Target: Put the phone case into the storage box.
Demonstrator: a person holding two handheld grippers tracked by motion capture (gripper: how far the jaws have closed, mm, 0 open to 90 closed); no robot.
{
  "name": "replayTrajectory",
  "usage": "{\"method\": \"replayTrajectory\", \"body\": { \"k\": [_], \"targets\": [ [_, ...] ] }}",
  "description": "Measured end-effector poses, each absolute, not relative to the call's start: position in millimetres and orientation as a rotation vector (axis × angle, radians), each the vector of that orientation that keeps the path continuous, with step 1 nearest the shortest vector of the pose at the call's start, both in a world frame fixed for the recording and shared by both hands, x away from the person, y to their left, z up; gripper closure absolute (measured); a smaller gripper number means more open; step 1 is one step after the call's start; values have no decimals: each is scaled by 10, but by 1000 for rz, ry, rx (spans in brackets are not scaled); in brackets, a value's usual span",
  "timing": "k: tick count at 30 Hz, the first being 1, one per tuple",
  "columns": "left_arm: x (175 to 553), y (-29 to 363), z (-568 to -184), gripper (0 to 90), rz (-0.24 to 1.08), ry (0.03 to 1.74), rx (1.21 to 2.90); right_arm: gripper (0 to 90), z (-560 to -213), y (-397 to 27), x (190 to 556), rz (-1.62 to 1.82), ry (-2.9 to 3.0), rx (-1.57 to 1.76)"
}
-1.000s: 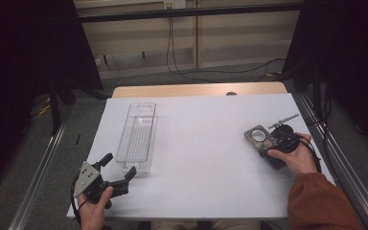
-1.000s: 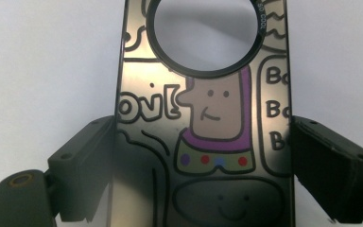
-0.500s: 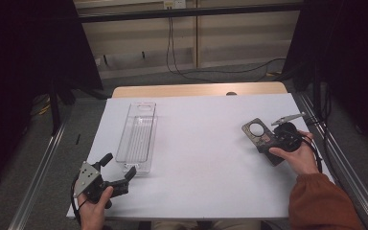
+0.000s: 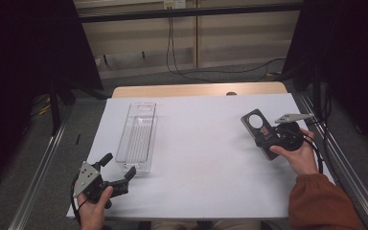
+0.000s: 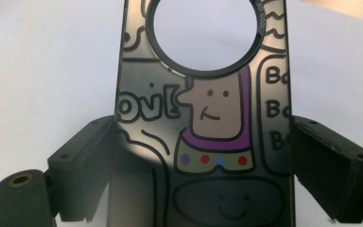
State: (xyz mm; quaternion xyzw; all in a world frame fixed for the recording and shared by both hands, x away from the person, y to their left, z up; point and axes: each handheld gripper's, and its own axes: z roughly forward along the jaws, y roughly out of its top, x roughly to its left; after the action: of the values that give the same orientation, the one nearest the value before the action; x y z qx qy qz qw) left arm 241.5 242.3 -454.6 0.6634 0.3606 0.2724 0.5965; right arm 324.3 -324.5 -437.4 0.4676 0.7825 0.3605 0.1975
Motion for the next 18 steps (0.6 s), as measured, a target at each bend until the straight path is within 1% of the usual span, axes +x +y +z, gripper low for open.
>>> {"method": "replayTrajectory", "body": {
  "k": [11,18],
  "targets": [
    [2406,2446,-4532,24,640,835,1527,122,-4386,-3275,3221,1108,2095,1245],
    [2400,2456,-4529,24,648,846,1523,122,-4407,-3299,3210,1117,2025,1265]
  ]
}}
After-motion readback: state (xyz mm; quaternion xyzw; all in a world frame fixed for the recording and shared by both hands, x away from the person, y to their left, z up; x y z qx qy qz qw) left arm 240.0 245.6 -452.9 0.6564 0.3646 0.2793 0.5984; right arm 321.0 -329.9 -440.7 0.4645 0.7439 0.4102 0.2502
